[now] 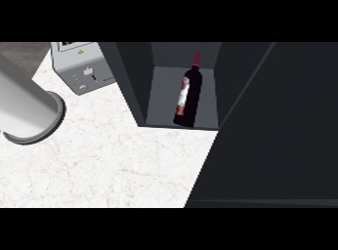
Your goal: Pick up the wine, place it into the cabinet and close the cabinet
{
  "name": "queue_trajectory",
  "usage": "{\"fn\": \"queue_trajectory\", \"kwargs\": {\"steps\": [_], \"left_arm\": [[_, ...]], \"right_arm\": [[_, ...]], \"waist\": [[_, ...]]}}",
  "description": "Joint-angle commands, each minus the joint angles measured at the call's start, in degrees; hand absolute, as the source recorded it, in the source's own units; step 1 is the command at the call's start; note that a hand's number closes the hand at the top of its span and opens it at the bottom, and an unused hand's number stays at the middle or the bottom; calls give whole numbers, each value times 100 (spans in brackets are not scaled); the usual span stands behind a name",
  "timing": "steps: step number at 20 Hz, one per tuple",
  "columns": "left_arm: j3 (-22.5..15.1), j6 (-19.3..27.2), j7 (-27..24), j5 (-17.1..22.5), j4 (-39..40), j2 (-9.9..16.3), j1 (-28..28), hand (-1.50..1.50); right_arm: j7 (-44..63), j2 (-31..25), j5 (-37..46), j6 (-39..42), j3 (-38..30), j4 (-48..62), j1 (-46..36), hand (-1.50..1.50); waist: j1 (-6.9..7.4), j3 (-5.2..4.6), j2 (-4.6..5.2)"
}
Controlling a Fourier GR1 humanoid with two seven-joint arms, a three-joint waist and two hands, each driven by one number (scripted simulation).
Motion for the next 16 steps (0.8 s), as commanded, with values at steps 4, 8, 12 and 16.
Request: {"fn": "queue_trajectory", "kwargs": {"steps": [4, 8, 12, 16], "left_arm": [[37, -243, 58, 39, -41, 116, -15, 150], [66, -362, 12, 46, -14, 105, -70, 150], [55, -361, 27, 21, -7, 100, -85, 150], [114, -539, 116, 95, 26, 228, -128, 150]], "right_arm": [[1, 799, 164, -815, 721, 728, -421, 150], [-113, 798, 28, -926, 553, 914, -393, 150], [-104, 797, -62, -969, 411, 911, -435, 150], [-219, 798, 5, -914, 26, 950, -656, 150]], "waist": [[191, -13, 61], [235, -13, 107], [267, -24, 118], [351, -27, 164]]}}
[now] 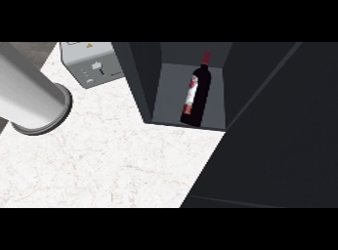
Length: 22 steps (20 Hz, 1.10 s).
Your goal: Pick up the wine, place it into the cabinet and close the cabinet
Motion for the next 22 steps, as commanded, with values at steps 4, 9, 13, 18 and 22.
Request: {"fn": "queue_trajectory", "kwargs": {"steps": [4, 9, 13, 18, 22], "left_arm": [[-10, -84, 21, 11, 26, -16, -65, 150], [-46, -143, 66, -17, -22, 8, -163, 150], [-69, -246, 54, -86, -67, 50, -224, 150], [-160, -274, 102, -91, -94, -14, -323, 150], [-206, -242, 155, -89, -131, -77, -488, 150]], "right_arm": [[116, 853, 432, -802, -5, 782, -576, 150], [194, 856, 418, -645, -312, 921, -769, 150], [118, 862, 456, -625, -760, 1215, -1296, 150], [181, 883, 664, -1134, -1114, 2129, -2333, 150], [214, 891, 972, -1540, -1382, 2883, -3373, 150]], "waist": [[116, -14, 71], [212, -29, 145], [362, -23, 146], [564, -18, 196], [630, -5, 233]]}}
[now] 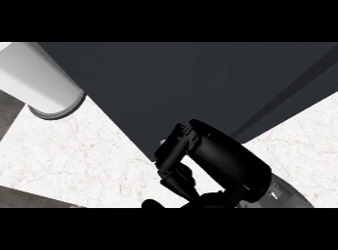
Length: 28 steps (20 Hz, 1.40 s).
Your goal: Pick up the wine, place it into the cabinet and close the cabinet
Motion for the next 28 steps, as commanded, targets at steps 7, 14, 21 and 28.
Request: {"fn": "queue_trajectory", "kwargs": {"steps": [7, 14, 21, 28], "left_arm": [[-73, -97, 83, -36, 65, -55, -273, 150], [-150, -72, 146, -77, 77, -145, -469, 150], [-93, -67, 131, -82, 234, -172, -493, 150], [-78, -5, 190, -17, 285, -222, -497, 150]], "right_arm": [[10, 107, 471, -1084, -714, 2264, -2429, 150], [-195, 108, 86, -1359, -1244, 3641, -3285, 150], [-218, 90, -400, -1653, -1744, 4196, -3263, 150], [-267, -313, -480, -1604, -1579, 4564, -3094, 150]], "waist": [[241, 15, 86], [273, 42, 202], [122, 53, 209], [-66, 51, 228]]}}
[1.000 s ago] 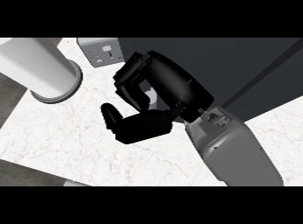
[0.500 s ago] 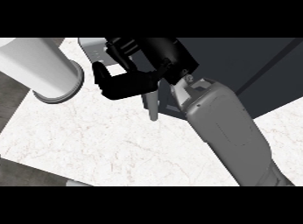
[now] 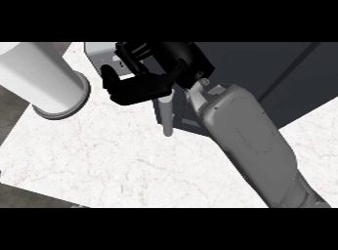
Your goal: Pick up the wine, place it into the cabinet and close the cabinet
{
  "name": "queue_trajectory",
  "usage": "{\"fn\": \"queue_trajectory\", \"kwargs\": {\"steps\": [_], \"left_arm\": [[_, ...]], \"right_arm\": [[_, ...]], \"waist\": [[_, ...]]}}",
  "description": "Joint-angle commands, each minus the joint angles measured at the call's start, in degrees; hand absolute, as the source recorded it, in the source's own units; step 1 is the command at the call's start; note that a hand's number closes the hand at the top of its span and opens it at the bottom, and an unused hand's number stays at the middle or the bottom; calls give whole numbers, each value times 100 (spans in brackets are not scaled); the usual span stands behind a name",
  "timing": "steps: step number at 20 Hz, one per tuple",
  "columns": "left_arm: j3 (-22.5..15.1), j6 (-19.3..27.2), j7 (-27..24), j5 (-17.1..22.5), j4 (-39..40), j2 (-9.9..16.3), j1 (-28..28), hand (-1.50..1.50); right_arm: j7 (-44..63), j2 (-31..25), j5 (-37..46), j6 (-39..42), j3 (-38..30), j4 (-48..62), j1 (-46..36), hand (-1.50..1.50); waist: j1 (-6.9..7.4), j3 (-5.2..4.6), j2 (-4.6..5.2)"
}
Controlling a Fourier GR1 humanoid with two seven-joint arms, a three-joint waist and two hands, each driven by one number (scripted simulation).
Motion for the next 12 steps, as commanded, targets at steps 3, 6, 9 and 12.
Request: {"fn": "queue_trajectory", "kwargs": {"steps": [3, 6, 9, 12], "left_arm": [[16, 48, -42, -4, 88, -76, 42, 150], [-35, 44, -65, -33, 116, -141, 51, 150], [30, 85, -43, -11, 153, -123, 3, 150], [-17, 54, -62, -62, 158, -130, 69, 150]], "right_arm": [[-317, -523, 91, -156, -661, 1114, 12, 150], [-543, -595, 2, 11, -697, 1154, 114, 150], [-735, -634, -40, 160, -683, 1220, 135, 150], [-860, -644, -64, 263, -667, 1353, 125, 150]], "waist": [[-137, 51, 346], [-280, 56, 336], [-343, 59, 367], [-331, 52, 334]]}}
